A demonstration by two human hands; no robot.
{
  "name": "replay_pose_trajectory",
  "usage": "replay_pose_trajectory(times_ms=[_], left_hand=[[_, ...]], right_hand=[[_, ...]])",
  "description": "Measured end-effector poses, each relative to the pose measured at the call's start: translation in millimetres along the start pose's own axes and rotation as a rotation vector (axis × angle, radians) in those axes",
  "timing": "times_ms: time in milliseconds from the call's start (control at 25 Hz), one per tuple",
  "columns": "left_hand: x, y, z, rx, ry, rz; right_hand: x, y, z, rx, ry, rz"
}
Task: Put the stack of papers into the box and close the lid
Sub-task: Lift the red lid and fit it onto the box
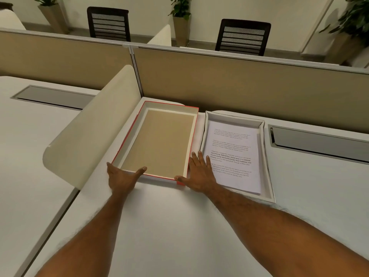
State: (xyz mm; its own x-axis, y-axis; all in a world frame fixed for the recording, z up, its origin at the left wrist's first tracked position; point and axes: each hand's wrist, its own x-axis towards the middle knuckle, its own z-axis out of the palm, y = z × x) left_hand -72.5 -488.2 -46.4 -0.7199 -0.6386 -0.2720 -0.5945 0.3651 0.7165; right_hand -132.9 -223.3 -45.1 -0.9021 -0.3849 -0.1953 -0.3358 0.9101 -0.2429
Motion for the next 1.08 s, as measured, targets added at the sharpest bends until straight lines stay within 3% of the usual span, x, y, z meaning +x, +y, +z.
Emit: replay_pose_trajectory(times_ms=[120,280,440,600,760,880,1080], left_hand=[[5,3,-2,-0.246,0.019,0.091],[5,20,-1,-0.351,0.068,0.229],[-3,31,-5,-0.602,0.046,0.140],[-15,46,-4,-0.702,-0.028,0.213],[-38,74,-6,-0.612,0.040,0.331],[-57,93,-8,-0.535,0.128,0.469],[-95,120,-7,-0.378,0.209,0.670]], right_hand=[[0,-2,1,0.021,0.010,-0.042],[1,-5,-1,0.052,-0.029,-0.048],[1,-3,-5,0.062,-0.039,-0.043],[-5,5,-12,0.130,-0.051,-0.063],[-11,6,-31,0.274,-0.023,-0.036],[-11,-4,-68,0.514,0.026,0.050],[-20,-41,-149,0.953,0.100,0.015]])
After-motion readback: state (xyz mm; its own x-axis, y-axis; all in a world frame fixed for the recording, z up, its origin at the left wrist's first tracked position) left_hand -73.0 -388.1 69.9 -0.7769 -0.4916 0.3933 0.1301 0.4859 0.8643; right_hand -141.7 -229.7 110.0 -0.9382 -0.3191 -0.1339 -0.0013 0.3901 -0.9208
